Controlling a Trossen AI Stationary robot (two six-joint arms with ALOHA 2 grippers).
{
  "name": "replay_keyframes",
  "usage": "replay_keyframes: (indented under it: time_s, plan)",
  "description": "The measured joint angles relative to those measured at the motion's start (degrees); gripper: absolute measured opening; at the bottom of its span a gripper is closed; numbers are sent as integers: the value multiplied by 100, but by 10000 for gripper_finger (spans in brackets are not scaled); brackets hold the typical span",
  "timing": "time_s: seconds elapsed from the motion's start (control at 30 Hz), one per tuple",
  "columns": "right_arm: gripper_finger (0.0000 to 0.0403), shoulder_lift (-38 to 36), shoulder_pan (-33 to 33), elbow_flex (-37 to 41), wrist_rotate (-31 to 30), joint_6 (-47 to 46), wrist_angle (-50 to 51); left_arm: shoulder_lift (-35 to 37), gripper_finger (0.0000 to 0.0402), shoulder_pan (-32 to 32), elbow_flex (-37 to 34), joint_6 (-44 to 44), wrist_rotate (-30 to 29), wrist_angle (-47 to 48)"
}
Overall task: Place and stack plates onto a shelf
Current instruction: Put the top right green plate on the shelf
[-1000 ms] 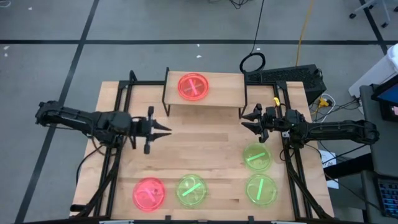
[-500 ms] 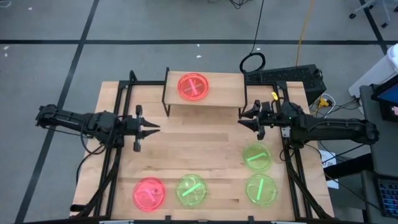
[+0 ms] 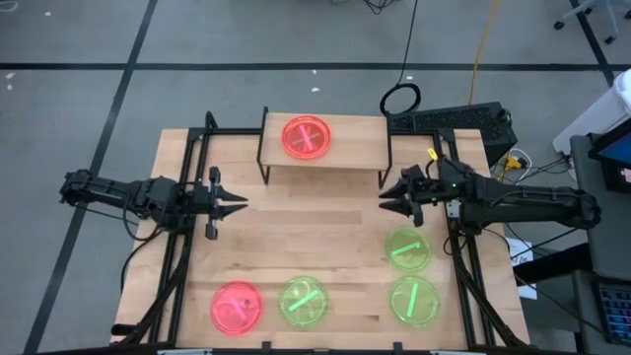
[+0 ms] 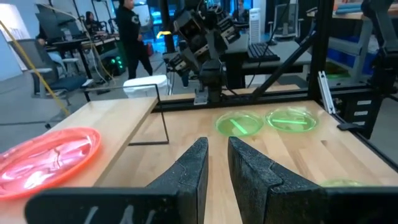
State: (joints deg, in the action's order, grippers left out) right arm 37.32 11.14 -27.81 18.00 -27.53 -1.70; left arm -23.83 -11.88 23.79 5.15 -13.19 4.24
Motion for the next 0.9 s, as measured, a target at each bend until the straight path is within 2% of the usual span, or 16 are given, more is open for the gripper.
replay_keyframes:
  time_s: [0.13, 0.33, 0.7, 0.9]
  plan:
    - [160, 17, -32, 0, -152, -438, 502, -11, 70, 0, 0, -64, 1, 2]
    - [160, 197, -151, -31, -433, -483, 1268, -11, 70, 0, 0, -70, 0, -1]
    - [160, 979, -225, -1224, -972, 62, 3218, -13, 70, 0, 0, 157, 2, -11]
    - [160, 1270, -225, -1329, -1052, -4, 4039, -13, 70, 0, 0, 163, 2, 12]
